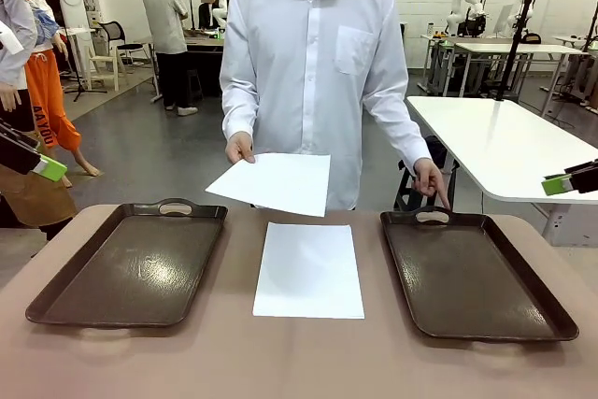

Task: Sort the A4 documents.
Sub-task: Receive the A4 Paper.

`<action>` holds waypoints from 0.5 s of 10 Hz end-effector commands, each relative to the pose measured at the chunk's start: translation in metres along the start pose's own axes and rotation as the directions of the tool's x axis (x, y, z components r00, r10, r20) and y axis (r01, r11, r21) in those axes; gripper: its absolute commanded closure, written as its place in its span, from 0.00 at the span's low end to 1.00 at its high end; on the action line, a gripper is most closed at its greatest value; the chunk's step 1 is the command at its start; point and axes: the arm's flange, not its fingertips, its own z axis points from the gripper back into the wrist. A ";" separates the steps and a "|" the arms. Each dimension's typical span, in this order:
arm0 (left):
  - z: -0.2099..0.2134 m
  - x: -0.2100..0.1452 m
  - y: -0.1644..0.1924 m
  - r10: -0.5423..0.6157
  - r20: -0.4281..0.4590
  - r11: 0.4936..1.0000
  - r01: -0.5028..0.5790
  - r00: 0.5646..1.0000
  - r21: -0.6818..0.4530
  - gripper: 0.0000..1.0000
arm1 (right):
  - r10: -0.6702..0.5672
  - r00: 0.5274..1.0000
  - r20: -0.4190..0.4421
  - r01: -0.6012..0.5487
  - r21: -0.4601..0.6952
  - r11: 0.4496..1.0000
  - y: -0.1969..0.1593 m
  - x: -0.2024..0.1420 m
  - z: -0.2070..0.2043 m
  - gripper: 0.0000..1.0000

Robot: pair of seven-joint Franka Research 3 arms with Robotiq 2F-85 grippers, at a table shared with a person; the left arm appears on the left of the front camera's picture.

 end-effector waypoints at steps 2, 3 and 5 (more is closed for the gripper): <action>0.000 0.000 0.000 -0.001 -0.001 1.000 0.001 1.000 0.000 0.00 | -0.145 0.988 -0.052 0.148 0.067 0.987 -0.008 0.015 -0.030 0.00; 0.000 0.000 0.000 -0.001 -0.001 1.000 0.001 1.000 0.000 0.00 | -0.180 0.982 -0.057 0.185 0.099 0.978 -0.005 0.023 -0.042 0.00; 0.000 0.000 0.000 -0.001 -0.001 1.000 0.001 1.000 0.000 0.00 | -0.243 0.965 -0.096 0.257 0.197 0.946 0.011 0.042 -0.078 0.00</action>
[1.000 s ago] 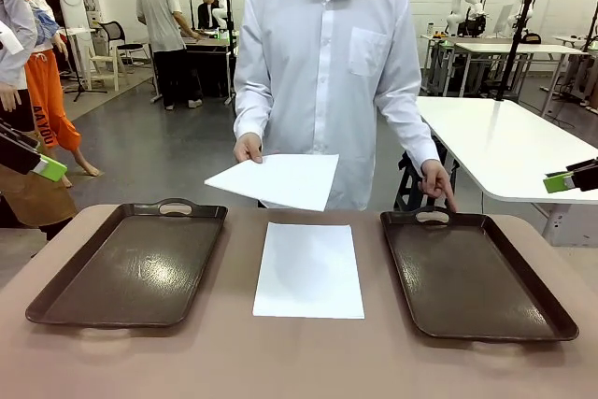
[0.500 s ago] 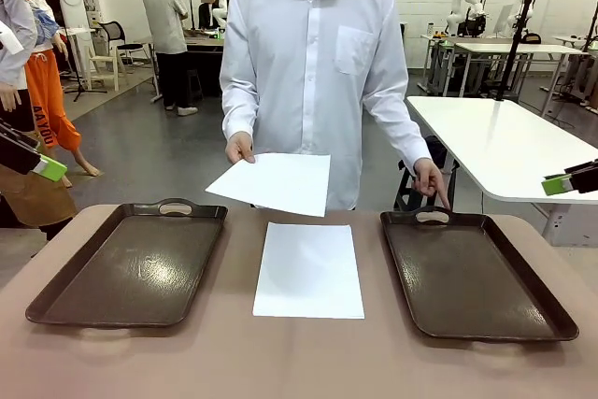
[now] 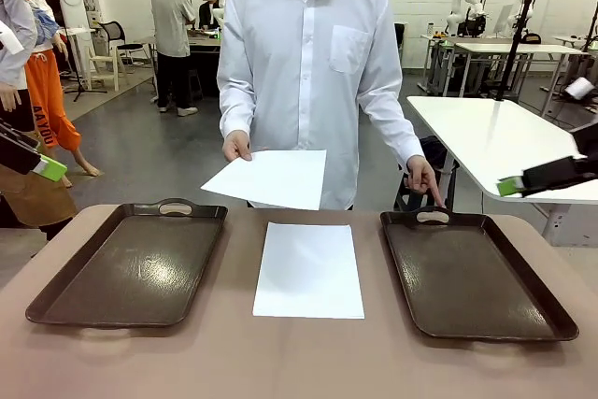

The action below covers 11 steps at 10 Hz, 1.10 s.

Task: Sort the A4 documents.
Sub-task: Receive the A4 Paper.

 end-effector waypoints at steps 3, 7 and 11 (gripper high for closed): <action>0.000 0.000 0.000 0.000 -0.001 1.000 0.000 1.000 0.000 0.00 | -0.196 0.969 -0.152 0.228 0.237 0.944 0.017 0.050 -0.095 0.00; 0.000 0.000 0.000 0.000 -0.001 1.000 0.000 1.000 0.000 0.00 | -0.321 0.917 -0.239 0.392 0.380 0.837 0.026 0.071 -0.147 0.00; 0.000 0.000 0.000 0.000 -0.001 1.000 0.000 1.000 0.000 0.00 | -0.459 0.836 -0.302 0.549 0.427 0.719 0.032 0.075 -0.196 0.00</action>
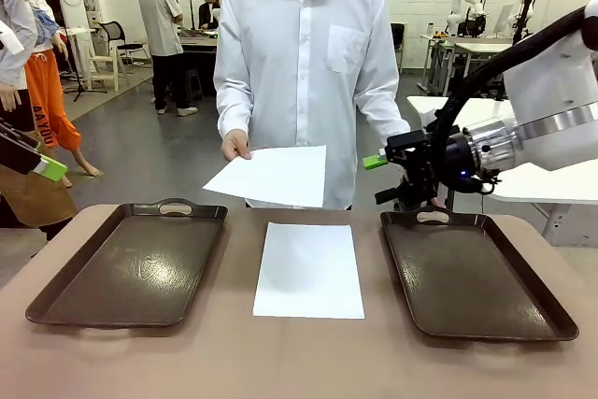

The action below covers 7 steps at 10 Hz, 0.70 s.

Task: Sort the A4 documents.
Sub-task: Receive the A4 Paper.

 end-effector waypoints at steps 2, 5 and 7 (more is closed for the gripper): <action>0.000 0.000 0.001 0.001 0.000 1.000 -0.001 1.000 0.000 0.00 | -0.076 0.997 0.024 0.075 0.028 0.997 0.005 0.013 -0.029 0.00; 0.000 0.000 0.001 0.001 0.000 1.000 -0.001 1.000 0.000 0.00 | -0.132 0.990 0.056 0.129 0.055 0.990 0.002 0.026 -0.056 0.00; 0.000 0.000 0.001 0.001 0.000 1.000 -0.001 1.000 0.000 0.00 | -0.175 0.983 0.048 0.172 0.050 0.984 -0.007 0.037 -0.074 0.00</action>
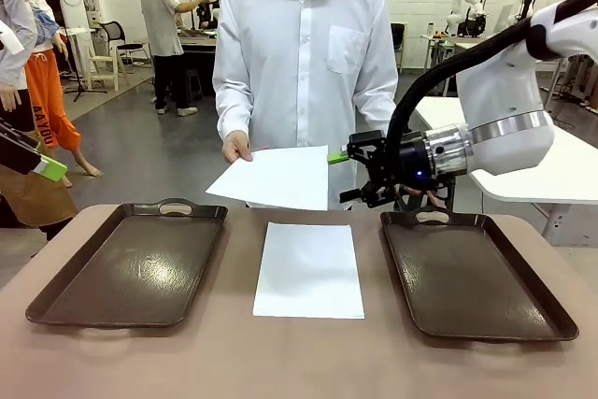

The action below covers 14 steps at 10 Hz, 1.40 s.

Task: Sort the A4 documents.
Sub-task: Receive the A4 Paper.

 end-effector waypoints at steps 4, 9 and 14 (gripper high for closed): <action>0.000 0.000 0.001 0.001 0.000 1.000 -0.001 1.000 0.000 0.00 | -0.049 0.998 0.051 0.046 0.070 0.997 -0.025 0.037 -0.027 0.00; 0.000 0.000 0.001 0.001 0.000 1.000 -0.001 1.000 0.000 0.00 | -0.087 0.995 0.047 0.079 0.149 0.986 -0.027 0.051 -0.043 0.00; 0.000 0.000 0.001 0.001 0.000 1.000 -0.001 1.000 0.000 0.00 | -0.084 0.996 0.016 0.080 0.172 0.982 -0.027 0.051 -0.053 0.16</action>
